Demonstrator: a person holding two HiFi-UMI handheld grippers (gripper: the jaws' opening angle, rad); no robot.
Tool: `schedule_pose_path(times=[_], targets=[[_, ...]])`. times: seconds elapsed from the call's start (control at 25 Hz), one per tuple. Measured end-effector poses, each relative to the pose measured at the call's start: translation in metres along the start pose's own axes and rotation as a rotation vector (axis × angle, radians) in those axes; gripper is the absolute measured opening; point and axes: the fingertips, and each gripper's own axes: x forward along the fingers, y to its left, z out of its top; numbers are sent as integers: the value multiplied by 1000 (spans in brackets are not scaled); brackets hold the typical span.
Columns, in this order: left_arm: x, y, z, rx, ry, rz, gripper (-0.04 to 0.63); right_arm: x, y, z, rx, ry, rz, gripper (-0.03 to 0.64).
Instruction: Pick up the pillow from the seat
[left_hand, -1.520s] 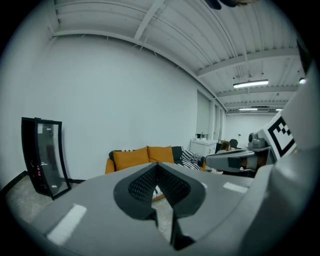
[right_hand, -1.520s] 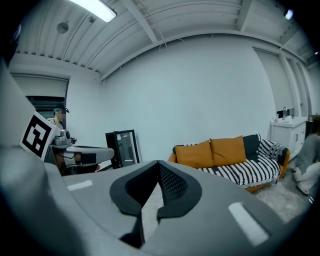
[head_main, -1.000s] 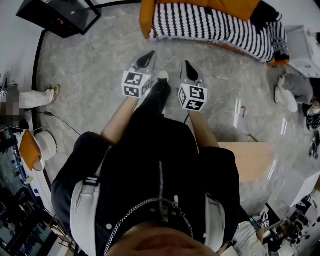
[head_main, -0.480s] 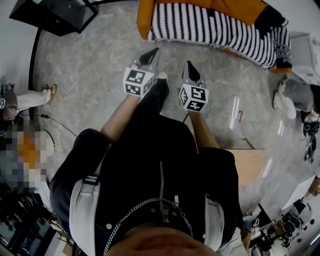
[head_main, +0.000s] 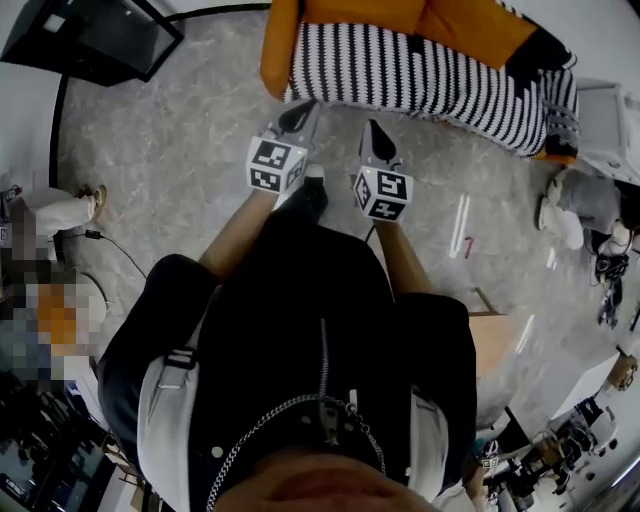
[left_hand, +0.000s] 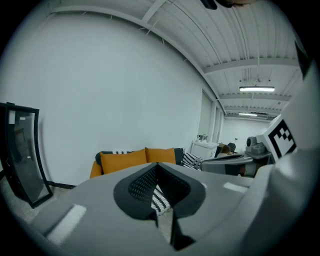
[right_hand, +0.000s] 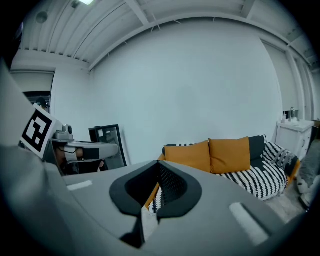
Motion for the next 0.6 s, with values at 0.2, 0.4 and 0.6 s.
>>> schedule_pose_path(times=[0.2, 0.4, 0.6], targets=[[46, 21, 16, -4, -2, -18, 11, 39, -24, 21, -10, 8, -22, 2], [85, 43, 29, -23, -9, -23, 11, 74, -40, 39, -29, 21, -27, 2], [119, 57, 38, -34, -11, -20, 11, 101, -59, 48, -25, 32, -29, 3]])
